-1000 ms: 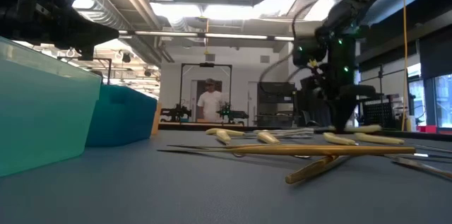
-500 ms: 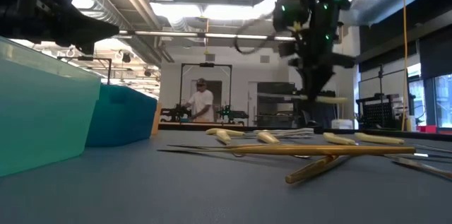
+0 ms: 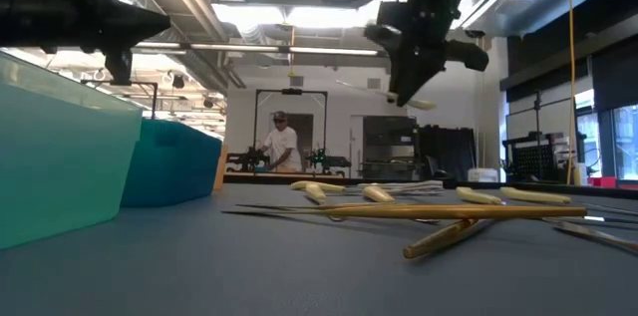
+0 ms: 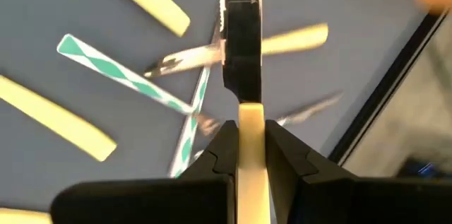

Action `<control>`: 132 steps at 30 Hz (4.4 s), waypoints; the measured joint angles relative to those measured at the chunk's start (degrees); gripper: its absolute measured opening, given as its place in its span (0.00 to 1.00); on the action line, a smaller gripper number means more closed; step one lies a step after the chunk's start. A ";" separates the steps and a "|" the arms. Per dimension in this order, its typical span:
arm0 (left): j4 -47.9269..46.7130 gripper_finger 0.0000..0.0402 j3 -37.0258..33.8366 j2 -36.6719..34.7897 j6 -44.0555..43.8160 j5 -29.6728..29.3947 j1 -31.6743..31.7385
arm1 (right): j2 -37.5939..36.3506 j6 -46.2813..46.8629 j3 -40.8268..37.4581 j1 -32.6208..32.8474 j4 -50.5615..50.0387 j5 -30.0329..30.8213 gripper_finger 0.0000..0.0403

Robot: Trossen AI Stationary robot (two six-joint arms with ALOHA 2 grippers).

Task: Sort silverware by color (type)
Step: Put the yellow knife into the orange bin

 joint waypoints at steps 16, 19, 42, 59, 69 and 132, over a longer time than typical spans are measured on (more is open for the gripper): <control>2.21 0.23 -0.02 1.63 -15.38 -4.53 0.00 | 0.00 -20.34 0.02 9.51 14.38 7.25 0.09; 6.77 0.30 0.00 4.45 -16.25 -4.91 0.01 | 0.00 -22.90 0.02 10.63 16.10 7.24 0.09; 17.62 0.40 19.15 45.67 -25.49 -11.61 0.09 | -0.02 -28.41 0.02 12.63 16.65 5.19 0.09; 7.49 0.40 40.69 73.30 -42.13 10.05 9.35 | -0.02 -28.45 0.02 14.22 19.95 -2.26 0.09; 7.65 0.40 50.49 84.74 -43.26 20.03 10.95 | -0.04 -28.43 0.02 15.22 19.98 -2.31 0.09; 5.38 0.12 51.19 85.72 -45.01 27.71 11.15 | -0.03 -32.60 0.02 17.82 19.85 -4.68 0.09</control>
